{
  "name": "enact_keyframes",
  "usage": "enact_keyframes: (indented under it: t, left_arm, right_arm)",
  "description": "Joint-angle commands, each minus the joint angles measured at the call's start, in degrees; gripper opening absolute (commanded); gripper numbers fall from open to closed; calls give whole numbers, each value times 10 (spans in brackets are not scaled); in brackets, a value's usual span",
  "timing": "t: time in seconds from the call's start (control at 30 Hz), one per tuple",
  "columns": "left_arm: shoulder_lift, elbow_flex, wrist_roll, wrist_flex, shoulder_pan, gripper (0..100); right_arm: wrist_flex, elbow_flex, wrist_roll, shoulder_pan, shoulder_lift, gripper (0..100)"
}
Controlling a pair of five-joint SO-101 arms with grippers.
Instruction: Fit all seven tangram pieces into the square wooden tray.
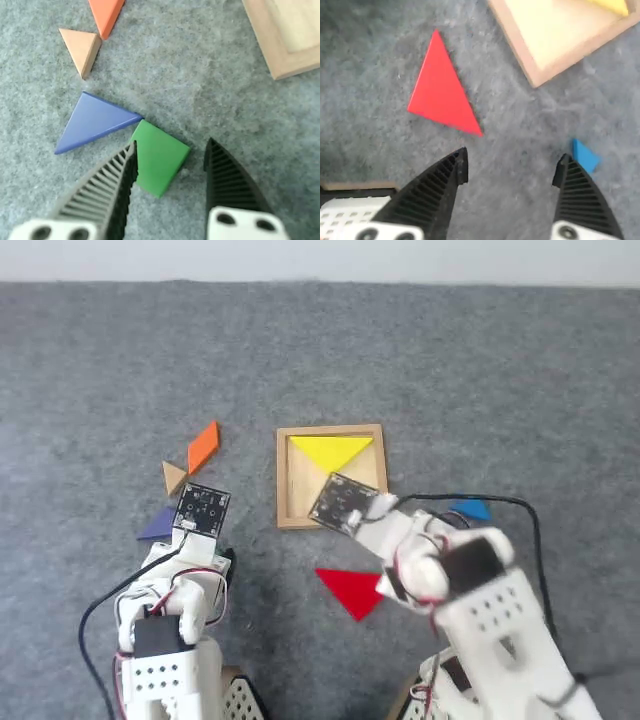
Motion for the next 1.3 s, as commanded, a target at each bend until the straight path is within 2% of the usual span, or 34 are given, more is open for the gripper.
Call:
enact_keyframes:
  t: [0.0, 0.13, 0.43, 0.57, 0.63, 0.83, 1.03, 1.27]
  left_arm:
    - [-8, -5, -5, -12, -2, 203]
    - [-8, -5, -5, -12, -2, 203]
    - [-8, -5, -5, -12, -2, 203]
    - [-8, -5, -5, -12, -2, 203]
    - [-8, -5, -5, -12, -2, 203]
    - [-8, -5, -5, -12, -2, 203]
    - [-8, -5, -5, -12, -2, 203]
    - [-8, -5, -5, -12, -2, 203]
  right_arm:
    - [-25, -4, 10, -57, 86, 284]
    - [-31, -4, 9, -126, 155, 284]
    - [-163, 80, -13, -177, 181, 303]
    - [-181, 96, -13, -179, 181, 411]
    - [-190, 96, -14, -181, 181, 432]
    - [-196, 122, -7, -180, 181, 418]
    - [-245, 184, 39, -180, 184, 417]
    - [-247, 157, 55, -180, 186, 415]
